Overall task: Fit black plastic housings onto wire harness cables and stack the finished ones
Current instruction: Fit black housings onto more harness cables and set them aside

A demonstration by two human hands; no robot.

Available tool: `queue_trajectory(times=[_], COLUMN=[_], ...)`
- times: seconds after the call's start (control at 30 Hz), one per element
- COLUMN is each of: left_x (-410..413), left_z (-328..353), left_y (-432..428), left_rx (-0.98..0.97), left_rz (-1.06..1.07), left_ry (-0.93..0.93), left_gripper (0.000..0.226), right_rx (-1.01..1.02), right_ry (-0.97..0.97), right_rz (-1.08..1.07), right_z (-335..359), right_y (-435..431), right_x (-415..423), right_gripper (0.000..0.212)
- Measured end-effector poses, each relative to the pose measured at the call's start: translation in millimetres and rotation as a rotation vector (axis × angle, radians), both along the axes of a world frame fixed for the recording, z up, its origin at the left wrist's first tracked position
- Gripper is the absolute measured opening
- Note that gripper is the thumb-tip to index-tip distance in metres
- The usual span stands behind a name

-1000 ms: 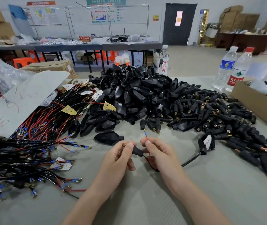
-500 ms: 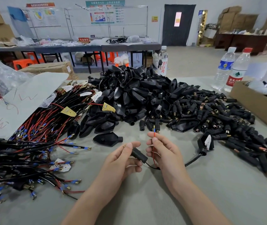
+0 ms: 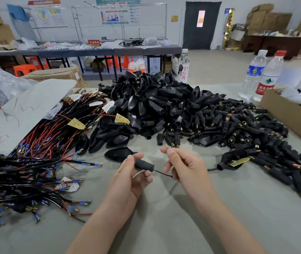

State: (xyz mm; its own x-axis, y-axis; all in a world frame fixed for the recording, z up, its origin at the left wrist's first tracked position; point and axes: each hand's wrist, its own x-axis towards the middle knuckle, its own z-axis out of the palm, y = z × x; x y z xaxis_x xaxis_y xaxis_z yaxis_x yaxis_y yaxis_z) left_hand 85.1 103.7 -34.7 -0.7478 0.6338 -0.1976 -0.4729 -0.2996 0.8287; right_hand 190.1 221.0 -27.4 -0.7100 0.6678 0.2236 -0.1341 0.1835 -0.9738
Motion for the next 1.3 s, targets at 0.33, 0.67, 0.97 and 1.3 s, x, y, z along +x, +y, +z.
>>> queue_trajectory(times=[0.33, 0.67, 0.97, 1.3], left_x=[-7.8, -7.9, -5.4, -5.4], left_z=[1.0, 2.3, 1.3, 1.8], left_y=[-1.1, -1.7, -1.1, -4.0], left_rx=[0.007, 0.012, 0.011, 0.046], left_rz=[0.045, 0.023, 0.011, -0.024], left_ry=[-0.165, -0.152, -0.031, -0.038], left_gripper=[0.031, 0.031, 0.029, 0.029], right_rx=[0.225, 0.438, 0.379, 0.241], right_ry=[-0.232, -0.286, -0.271, -0.142], right_rz=[0.002, -0.019, -0.042, -0.057], right_z=[-6.8, -11.4, -16.7, -18.5], right_y=[-3.8, -4.5, -1.9, -9.9], right_x=[1.8, 1.7, -0.8, -7.0], right_gripper=[0.01, 0.008, 0.006, 0.006])
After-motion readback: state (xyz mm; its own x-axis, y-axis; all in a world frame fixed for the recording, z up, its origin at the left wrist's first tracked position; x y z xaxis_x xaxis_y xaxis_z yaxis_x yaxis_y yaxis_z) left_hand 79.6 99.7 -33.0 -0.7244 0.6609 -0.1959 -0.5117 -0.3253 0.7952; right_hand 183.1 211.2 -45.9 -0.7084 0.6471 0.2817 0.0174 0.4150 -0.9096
